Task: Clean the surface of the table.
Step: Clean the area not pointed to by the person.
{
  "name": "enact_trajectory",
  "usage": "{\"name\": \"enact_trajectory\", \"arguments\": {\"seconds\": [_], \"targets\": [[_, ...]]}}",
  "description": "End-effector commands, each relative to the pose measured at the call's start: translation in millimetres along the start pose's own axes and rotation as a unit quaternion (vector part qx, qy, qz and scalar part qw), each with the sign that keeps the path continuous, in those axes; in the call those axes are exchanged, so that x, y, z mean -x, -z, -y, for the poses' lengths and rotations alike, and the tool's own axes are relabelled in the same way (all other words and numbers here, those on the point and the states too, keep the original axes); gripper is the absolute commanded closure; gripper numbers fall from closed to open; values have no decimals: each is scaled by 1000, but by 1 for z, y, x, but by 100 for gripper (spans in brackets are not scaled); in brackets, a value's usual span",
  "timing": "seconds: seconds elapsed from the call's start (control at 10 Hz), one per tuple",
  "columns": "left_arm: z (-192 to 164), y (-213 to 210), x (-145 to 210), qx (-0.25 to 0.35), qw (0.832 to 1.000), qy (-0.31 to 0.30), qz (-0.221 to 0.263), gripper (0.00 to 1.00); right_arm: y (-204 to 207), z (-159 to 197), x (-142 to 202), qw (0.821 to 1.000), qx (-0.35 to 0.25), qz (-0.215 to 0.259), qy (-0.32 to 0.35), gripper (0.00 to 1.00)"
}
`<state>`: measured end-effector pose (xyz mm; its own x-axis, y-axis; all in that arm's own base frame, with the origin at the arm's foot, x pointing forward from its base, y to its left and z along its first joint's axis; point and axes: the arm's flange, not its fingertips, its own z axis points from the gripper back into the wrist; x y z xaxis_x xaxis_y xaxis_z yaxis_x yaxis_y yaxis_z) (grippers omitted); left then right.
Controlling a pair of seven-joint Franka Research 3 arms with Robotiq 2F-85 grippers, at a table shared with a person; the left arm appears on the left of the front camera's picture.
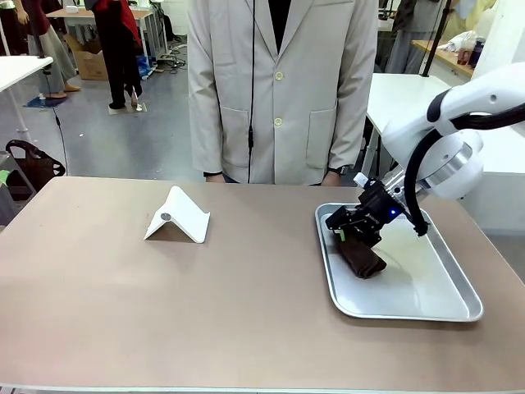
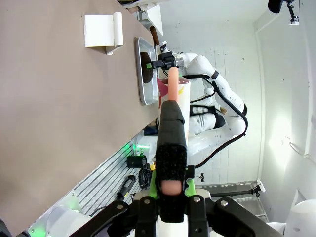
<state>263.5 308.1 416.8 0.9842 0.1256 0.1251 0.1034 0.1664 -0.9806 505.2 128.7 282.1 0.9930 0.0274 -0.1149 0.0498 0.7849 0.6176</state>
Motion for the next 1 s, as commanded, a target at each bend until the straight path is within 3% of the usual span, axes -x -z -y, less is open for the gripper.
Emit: {"name": "enact_trajectory", "arguments": {"seconds": [0.0, 0.4, 0.6, 0.9], "targets": [[5, 2, 0, 4, 1000, -5, 5, 78, 7, -4, -1, 999, -29, -4, -23, 100], [5, 2, 0, 4, 1000, -5, 5, 78, -5, 8, -2, 999, 32, 25, -11, 100], [5, 2, 0, 4, 1000, -5, 5, 78, -10, 17, -2, 994, 98, 42, -9, 100], [5, 2, 0, 4, 1000, -5, 5, 78, -30, 29, -2, 989, 124, 77, 13, 100]]}}
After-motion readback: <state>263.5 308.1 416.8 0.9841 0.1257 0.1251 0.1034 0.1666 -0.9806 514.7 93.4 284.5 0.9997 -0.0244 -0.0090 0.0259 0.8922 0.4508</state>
